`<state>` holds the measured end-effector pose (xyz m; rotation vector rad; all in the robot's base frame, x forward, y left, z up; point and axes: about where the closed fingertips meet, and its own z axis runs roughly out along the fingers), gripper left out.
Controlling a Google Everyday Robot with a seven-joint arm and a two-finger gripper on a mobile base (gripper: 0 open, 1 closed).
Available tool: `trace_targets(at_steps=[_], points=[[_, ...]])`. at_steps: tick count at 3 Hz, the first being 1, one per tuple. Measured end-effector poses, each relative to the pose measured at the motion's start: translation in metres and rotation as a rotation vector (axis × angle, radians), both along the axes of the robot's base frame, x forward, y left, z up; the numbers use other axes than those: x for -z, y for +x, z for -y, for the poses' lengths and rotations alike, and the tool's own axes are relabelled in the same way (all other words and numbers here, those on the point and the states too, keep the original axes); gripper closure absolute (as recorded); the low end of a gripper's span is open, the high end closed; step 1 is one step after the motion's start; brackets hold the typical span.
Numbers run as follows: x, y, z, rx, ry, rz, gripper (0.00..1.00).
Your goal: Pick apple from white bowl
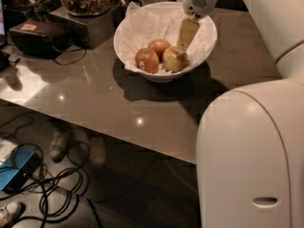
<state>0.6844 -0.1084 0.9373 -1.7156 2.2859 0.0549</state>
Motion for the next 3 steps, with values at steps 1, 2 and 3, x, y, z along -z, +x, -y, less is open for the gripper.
trace_targets(at_steps=[1,2,3], points=[[0.007,0.0,0.002,0.015,0.01,-0.019,0.39],[0.014,-0.002,0.003,0.03,0.02,-0.043,0.39],[0.022,-0.004,0.001,0.034,0.028,-0.068,0.39]])
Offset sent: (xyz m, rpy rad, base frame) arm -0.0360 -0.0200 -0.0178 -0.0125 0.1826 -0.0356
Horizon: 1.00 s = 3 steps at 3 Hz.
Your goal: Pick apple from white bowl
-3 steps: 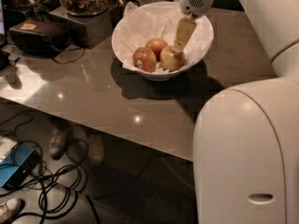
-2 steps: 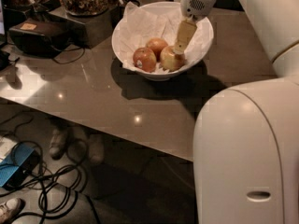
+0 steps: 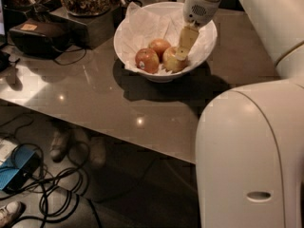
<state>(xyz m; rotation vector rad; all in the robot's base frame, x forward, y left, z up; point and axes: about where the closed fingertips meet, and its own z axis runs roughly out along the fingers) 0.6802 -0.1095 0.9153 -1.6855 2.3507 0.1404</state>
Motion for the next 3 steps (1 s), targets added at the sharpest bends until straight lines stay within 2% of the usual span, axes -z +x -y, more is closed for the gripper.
trace_targets(at_steps=[3], points=[[0.015,-0.005,-0.021,-0.054,-0.009,-0.041,0.37]])
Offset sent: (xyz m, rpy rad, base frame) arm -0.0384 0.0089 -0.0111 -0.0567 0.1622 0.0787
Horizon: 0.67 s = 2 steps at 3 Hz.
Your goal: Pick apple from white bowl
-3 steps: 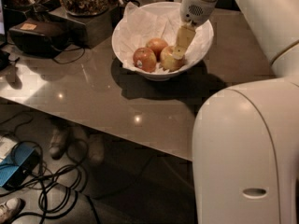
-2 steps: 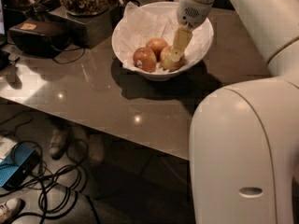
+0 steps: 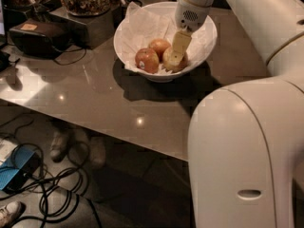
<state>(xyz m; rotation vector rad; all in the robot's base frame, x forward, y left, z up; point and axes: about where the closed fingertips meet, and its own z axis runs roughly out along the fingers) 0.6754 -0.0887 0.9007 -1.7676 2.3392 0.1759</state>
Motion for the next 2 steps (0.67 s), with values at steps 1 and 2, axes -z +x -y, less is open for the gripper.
trace_targets(at_steps=[1,2], points=[[0.0021,-0.0004,-0.002,-0.01,0.001,-0.003,0.37],[0.0032,0.003,-0.0013,-0.014,-0.003,0.003,0.37]])
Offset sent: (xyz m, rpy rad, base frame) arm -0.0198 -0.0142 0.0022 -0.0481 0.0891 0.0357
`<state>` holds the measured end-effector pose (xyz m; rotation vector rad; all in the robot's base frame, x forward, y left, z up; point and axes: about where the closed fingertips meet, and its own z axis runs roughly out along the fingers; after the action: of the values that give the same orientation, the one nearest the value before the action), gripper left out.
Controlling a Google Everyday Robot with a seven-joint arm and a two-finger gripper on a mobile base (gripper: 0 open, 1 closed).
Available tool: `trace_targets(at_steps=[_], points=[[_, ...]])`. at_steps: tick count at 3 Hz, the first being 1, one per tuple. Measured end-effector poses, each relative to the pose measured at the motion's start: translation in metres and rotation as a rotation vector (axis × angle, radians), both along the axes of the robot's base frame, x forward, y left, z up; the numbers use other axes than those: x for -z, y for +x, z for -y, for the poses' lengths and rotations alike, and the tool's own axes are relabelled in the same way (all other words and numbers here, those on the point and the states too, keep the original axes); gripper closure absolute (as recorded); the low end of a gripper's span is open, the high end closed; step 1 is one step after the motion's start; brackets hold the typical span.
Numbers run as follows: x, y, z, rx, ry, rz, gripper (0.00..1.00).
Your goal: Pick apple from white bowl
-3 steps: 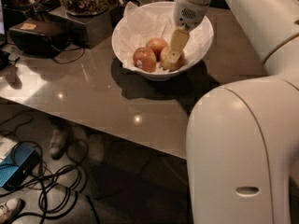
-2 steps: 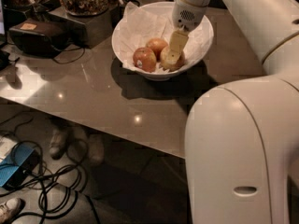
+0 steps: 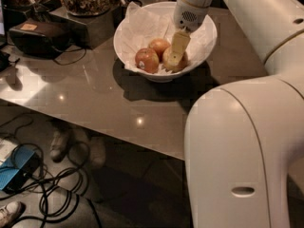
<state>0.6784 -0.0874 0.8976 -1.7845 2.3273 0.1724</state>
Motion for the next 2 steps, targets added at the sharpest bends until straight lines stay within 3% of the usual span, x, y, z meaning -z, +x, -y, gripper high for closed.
trace_targets(at_steps=[2], points=[[0.0063,0.0073,0.008,0.008,-0.005,0.0,0.38]])
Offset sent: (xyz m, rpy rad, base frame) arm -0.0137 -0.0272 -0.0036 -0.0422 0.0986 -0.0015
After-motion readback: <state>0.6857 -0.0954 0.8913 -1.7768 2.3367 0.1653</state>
